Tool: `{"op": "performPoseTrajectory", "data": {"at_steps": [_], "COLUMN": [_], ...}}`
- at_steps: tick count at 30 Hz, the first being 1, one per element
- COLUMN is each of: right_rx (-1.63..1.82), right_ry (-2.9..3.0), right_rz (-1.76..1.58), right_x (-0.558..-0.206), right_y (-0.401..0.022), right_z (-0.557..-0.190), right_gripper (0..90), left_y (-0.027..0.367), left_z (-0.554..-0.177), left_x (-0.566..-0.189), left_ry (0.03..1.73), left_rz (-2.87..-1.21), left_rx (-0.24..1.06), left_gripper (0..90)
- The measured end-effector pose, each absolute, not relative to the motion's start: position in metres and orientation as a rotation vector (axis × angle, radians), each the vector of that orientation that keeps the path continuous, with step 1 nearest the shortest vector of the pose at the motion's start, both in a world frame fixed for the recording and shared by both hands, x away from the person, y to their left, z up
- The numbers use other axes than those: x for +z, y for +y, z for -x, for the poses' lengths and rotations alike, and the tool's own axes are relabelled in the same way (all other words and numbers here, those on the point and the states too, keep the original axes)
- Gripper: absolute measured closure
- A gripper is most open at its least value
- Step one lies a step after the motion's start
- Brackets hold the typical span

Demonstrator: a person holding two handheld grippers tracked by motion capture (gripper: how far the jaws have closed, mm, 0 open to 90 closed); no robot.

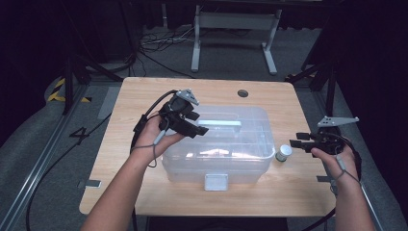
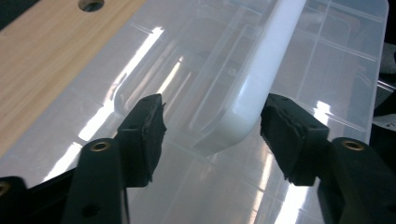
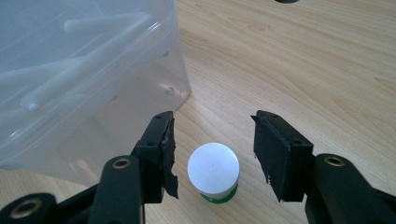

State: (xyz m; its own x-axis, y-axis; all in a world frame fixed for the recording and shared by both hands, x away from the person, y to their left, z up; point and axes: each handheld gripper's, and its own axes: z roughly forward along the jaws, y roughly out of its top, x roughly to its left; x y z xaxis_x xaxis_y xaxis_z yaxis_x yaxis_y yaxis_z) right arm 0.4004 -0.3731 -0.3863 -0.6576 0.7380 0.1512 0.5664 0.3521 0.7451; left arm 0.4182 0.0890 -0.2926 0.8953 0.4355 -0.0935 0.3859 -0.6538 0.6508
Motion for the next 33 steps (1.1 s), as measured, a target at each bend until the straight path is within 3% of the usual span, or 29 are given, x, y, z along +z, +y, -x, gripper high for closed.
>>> {"op": "performPoseTrajectory", "data": {"at_steps": [3, 7, 10, 21, 28, 30, 33], "right_rx": [1.185, 1.176, 1.173, 1.16, 1.176, 1.198, 1.231], "right_ry": [2.406, 2.408, 2.411, 2.421, 2.42, 2.441, 2.452], "right_rz": [-1.181, -1.191, -1.19, -1.186, -1.161, -1.133, -1.119], "right_x": [-0.388, -0.39, -0.391, -0.392, -0.391, -0.389, -0.388], "right_y": [-0.374, -0.374, -0.374, -0.372, -0.371, -0.37, -0.369], "right_z": [-0.4, -0.4, -0.4, -0.4, -0.4, -0.399, -0.398], "right_gripper": [49.3, 49.3, 49.4, 49.2, 50.0, 57.8, 62.5], "left_y": [0.082, 0.076, 0.076, 0.076, 0.076, 0.074, 0.074], "left_z": [-0.419, -0.415, -0.415, -0.425, -0.444, -0.449, -0.454], "left_x": [-0.296, -0.298, -0.297, -0.289, -0.276, -0.273, -0.269], "left_ry": [0.56, 0.494, 0.41, 0.455, 0.534, 0.567, 0.568], "left_rz": [-2.381, -2.397, -2.426, -2.427, -2.418, -2.416, -2.429], "left_rx": [0.09, 0.189, 0.244, 0.231, 0.148, 0.128, 0.129], "left_gripper": [53.1, 70.0, 73.7, 75.0, 74.6, 74.3, 74.2]}}
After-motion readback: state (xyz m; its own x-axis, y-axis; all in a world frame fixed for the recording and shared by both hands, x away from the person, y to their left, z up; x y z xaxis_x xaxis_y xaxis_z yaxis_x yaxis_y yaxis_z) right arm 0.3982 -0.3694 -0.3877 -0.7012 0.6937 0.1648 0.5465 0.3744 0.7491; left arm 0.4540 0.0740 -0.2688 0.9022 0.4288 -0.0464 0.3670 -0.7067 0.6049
